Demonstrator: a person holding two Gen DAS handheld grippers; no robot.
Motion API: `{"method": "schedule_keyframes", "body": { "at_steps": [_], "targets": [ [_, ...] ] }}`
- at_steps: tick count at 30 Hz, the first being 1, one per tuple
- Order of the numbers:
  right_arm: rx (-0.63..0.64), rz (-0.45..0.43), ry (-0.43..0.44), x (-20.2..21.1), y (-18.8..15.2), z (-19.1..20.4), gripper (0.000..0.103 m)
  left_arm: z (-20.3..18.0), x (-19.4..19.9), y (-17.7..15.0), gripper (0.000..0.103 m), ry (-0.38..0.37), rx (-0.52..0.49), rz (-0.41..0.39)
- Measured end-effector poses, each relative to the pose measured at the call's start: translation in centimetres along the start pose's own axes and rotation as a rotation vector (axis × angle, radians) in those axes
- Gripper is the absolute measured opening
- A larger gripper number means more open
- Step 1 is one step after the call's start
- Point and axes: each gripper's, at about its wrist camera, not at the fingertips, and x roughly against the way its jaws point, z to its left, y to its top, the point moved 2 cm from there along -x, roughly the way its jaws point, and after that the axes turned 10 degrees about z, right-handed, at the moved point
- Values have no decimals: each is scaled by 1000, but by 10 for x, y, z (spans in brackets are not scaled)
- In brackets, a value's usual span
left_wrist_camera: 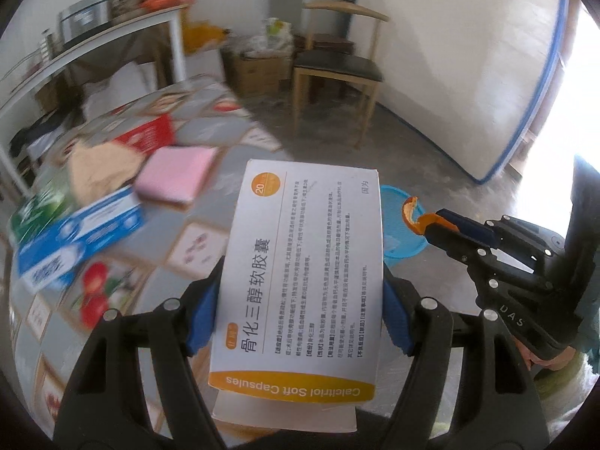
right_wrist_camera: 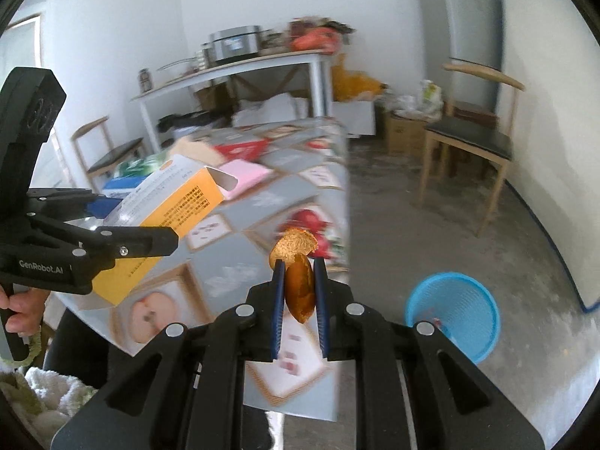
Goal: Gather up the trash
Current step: 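Carry the medicine box and orange peel to the blue wastebasket and open both grippers, then move both tools back to the table toward the toothpaste box and pink sponge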
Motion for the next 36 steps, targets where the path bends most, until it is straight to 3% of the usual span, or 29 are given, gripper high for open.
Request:
{"method": "schedule_keyframes", "body": {
  "at_steps": [9, 18, 22, 27, 29, 30, 31, 34, 36],
  "targets": [
    [-204, 18, -101, -1, -25, -88, 15, -73, -54, 53, 69, -108, -154, 88],
    [-375, 93, -108, -51, -40, -172, 15, -129, -143, 111, 69, -225, -195, 269],
    [-395, 143, -172, -90, -37, -212, 15, -152, -184, 136, 69, -234, -197, 345],
    [-444, 208, -215, -137, -30, -264, 18, -183, -234, 177, 70, -196, -198, 354],
    [-471, 238, -219, -157, -29, -283, 31, -192, -258, 193, 77, -191, -173, 363],
    [-488, 251, -233, -167, -31, -293, 46, -194, -268, 197, 82, -180, -160, 366],
    [-493, 255, -244, -172, -33, -299, 53, -195, -277, 200, 82, -168, -146, 363],
    [-527, 283, -256, -184, -41, -308, 54, -191, -293, 204, 82, -141, -98, 360],
    [-561, 275, -242, -181, -51, -307, 54, -186, -291, 200, 82, -168, -85, 376]
  ]
}}
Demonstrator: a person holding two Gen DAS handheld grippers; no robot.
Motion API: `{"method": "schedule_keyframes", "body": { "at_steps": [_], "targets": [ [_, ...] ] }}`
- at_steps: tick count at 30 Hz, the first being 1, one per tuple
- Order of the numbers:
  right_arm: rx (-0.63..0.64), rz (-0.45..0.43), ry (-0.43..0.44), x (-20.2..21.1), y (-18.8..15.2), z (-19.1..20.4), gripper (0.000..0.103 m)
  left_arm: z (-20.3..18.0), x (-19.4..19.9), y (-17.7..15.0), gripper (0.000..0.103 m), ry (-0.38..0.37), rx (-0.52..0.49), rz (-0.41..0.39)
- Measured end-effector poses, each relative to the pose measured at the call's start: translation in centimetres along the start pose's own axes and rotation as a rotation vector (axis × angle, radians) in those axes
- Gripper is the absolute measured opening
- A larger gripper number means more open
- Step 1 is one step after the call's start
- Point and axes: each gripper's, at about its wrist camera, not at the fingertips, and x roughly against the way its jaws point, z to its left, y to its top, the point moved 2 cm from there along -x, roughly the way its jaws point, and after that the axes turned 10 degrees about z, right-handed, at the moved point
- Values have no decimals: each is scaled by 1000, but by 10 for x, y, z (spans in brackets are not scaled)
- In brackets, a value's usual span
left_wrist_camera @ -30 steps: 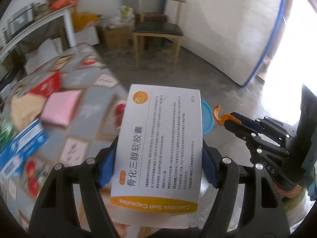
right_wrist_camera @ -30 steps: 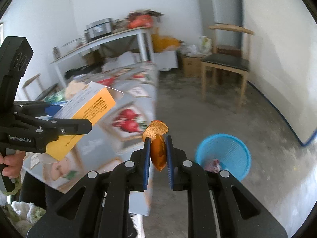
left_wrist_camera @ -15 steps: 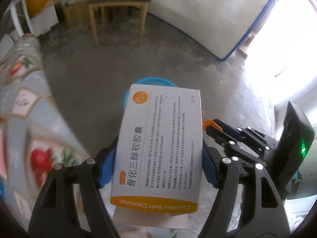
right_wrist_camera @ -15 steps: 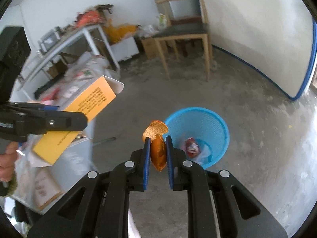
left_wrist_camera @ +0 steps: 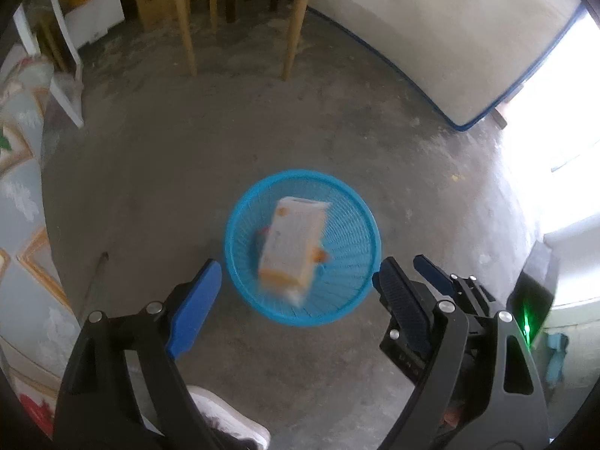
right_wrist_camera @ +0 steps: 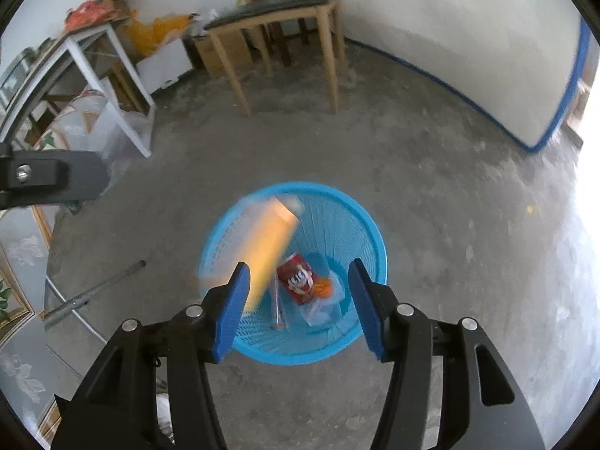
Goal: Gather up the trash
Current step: 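Move both tools back to the table toward the toothpaste box and pink sponge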
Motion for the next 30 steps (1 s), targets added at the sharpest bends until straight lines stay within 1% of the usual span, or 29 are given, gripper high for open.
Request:
{"method": "schedule_keyframes", "body": {
  "at_steps": [2, 5, 9, 11, 13, 14, 15, 16, 19, 20, 22, 23, 26, 28, 30],
  "targets": [
    [-9, 1, 5, 5, -12, -2, 54, 3, 10, -10, 82, -4, -27, -14],
    [-9, -2, 17, 18, -32, -1, 54, 7, 37, -30, 82, -14, -72, -62],
    [5, -16, 50, 50, -60, 11, 54, 17, 78, -62, 82, -19, -93, -126],
    [29, -33, 66, 72, -73, 23, 56, 24, 103, -82, 82, -9, -95, -165],
    [62, -64, 84, 94, -83, 34, 65, 35, 130, -110, 83, -13, -98, -216],
    [73, -77, 92, 102, -86, 39, 68, 42, 141, -125, 83, -9, -90, -237],
    [92, -94, 104, 114, -90, 46, 72, 48, 150, -138, 83, -4, -77, -259],
    [116, -109, 113, 126, -94, 55, 75, 56, 159, -151, 83, -1, -61, -276],
    [189, -137, 127, 154, -101, 83, 76, 86, 183, -200, 83, -17, 2, -324],
    [206, -142, 133, 161, -101, 91, 77, 103, 192, -221, 83, 0, 35, -350],
    [263, -160, 156, 178, -102, 118, 77, 125, 203, -251, 83, 26, 77, -387],
    [283, -167, 165, 185, -102, 127, 78, 141, 209, -268, 84, 47, 115, -409],
    [376, -188, 213, 203, -103, 174, 79, 183, 223, -315, 84, 107, 216, -474],
    [449, -185, 257, 209, -106, 210, 80, 207, 231, -340, 84, 141, 272, -505],
    [522, -156, 307, 207, -108, 249, 81, 231, 239, -369, 84, 164, 314, -549]
  ]
}}
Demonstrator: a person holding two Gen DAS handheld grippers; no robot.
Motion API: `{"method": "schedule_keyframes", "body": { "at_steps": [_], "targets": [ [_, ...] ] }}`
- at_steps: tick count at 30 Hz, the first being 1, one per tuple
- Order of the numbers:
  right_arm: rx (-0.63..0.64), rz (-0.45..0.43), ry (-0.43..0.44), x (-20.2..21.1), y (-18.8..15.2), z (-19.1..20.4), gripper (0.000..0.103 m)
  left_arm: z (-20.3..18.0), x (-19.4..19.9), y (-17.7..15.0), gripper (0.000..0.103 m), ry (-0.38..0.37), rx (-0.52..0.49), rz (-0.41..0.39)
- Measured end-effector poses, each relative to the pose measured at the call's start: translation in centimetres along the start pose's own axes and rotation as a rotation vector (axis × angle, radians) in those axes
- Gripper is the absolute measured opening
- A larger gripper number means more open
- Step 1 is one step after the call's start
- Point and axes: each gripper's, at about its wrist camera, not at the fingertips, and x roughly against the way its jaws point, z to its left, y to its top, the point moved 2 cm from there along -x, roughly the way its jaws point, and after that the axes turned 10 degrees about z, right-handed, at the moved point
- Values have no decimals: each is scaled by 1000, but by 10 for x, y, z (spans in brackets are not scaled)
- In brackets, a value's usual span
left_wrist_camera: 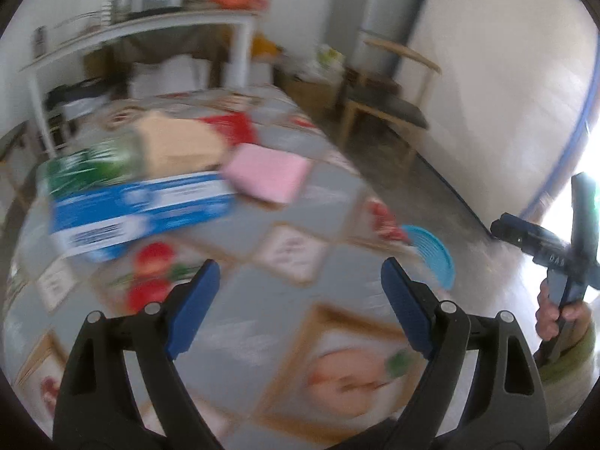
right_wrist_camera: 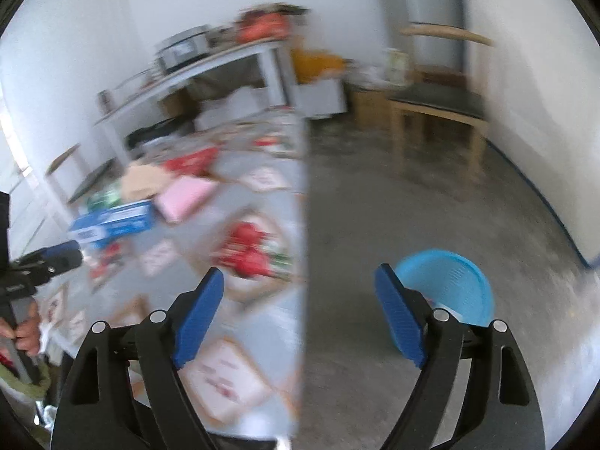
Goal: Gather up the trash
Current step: 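Move both tools back to the table toward the toothpaste box and pink sponge, then grasp the blue toothpaste box with the left gripper while the right gripper grasps the pink sponge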
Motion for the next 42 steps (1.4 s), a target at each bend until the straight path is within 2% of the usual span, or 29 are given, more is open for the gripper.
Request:
{"method": "schedule_keyframes", "body": {
  "at_steps": [3, 5, 7, 10, 12, 16, 20, 24, 28, 31, 34, 35, 37, 39, 42],
  "targets": [
    [97, 66, 71, -30, 20, 46, 81, 46, 21, -9, 84, 54, 26, -54],
    [173, 104, 96, -47, 32, 74, 81, 68, 33, -7, 85, 47, 11, -81],
    [274, 146, 123, -66, 47, 103, 81, 92, 35, 10, 87, 36, -23, -56],
    [421, 174, 91, -94, 73, 136, 88, 110, 26, 32, 87, 33, -85, -13],
    [485, 212, 67, -112, 91, 148, 88, 122, 14, 51, 87, 27, -155, 35],
    [573, 325, 85, -155, 124, 162, 88, 128, -12, 75, 89, 32, -294, 142],
    [611, 419, 81, -191, 144, 169, 88, 119, -47, 84, 89, -8, -452, 287],
    [674, 507, 105, -218, 153, 178, 88, 105, -71, 79, 89, 33, -608, 367],
    [733, 572, 79, -238, 151, 181, 88, 100, -91, 72, 89, 48, -695, 461],
    [731, 603, 84, -248, 152, 180, 88, 97, -101, 71, 89, 68, -731, 495],
    [719, 601, 76, -254, 155, 176, 88, 98, -106, 74, 89, 68, -720, 506],
    [714, 602, 79, -255, 156, 175, 88, 98, -107, 75, 87, 62, -713, 507],
    [702, 612, 89, -258, 156, 173, 88, 100, -108, 78, 78, 50, -696, 512],
    [710, 618, 86, -261, 154, 174, 87, 102, -110, 81, 64, 55, -682, 515],
    [720, 596, 86, -262, 152, 177, 83, 104, -111, 86, 55, 46, -666, 518]
  ]
}}
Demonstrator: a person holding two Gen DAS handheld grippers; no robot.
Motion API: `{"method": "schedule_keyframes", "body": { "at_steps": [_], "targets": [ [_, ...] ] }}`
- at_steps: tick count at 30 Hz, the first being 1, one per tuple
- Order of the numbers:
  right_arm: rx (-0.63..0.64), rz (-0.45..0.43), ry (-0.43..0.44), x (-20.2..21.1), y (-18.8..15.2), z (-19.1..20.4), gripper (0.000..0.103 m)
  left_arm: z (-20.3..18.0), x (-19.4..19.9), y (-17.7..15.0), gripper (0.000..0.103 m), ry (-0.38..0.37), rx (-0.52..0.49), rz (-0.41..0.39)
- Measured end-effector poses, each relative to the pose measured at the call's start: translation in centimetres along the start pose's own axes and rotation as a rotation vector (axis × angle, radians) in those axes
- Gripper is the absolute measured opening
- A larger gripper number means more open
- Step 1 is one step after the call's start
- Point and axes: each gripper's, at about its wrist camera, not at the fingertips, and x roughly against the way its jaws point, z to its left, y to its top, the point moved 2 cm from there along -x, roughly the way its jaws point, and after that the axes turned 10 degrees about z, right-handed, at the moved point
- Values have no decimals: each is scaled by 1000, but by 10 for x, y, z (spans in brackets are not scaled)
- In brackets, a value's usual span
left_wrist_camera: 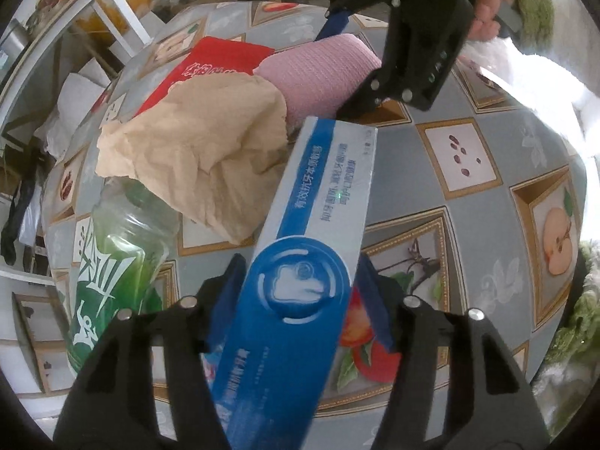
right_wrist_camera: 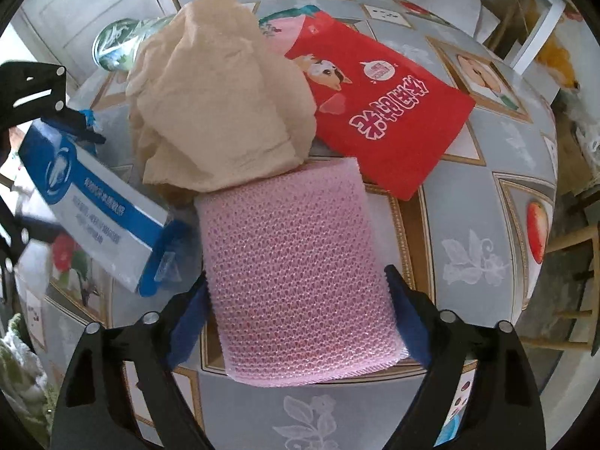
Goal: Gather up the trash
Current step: 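Grasp the blue toothpaste box with the left gripper while the right gripper grasps the pink sponge, then carry the toothpaste box and pink sponge to the blue wastebasket and open both grippers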
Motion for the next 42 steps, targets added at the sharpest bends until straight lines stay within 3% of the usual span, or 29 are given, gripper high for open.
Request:
{"method": "schedule_keyframes", "body": {
  "at_steps": [8, 17, 19, 22, 25, 32, 36, 38, 42],
  "targets": [
    [-24, -37, -2, 12, -23, 4, 80, -18, 9, -15, 48, -38, 15, -14],
    [-93, -84, -38, 37, -77, 26, 80, -48, 28, -49, 46, -70, 136, -33],
    [-123, -108, -29, 44, -91, 30, 80, -54, 34, -57, 46, -79, 181, -58],
    [-174, -153, -17, 53, -112, 41, 80, -64, 44, -72, 46, -136, 339, -87],
    [-230, -194, 6, 63, -132, 52, 80, -76, 49, -84, 46, -135, 438, -100],
    [-379, -262, 20, 74, -170, 70, 80, -114, 63, -110, 46, -214, 648, -241],
    [-443, -308, 44, 83, -192, 78, 80, -129, 64, -121, 46, -212, 753, -286],
    [-458, -320, 42, 86, -201, 81, 80, -135, 67, -125, 46, -148, 800, -307],
    [-503, -332, 50, 92, -221, 85, 80, -144, 74, -131, 46, -129, 877, -365]
  ]
}}
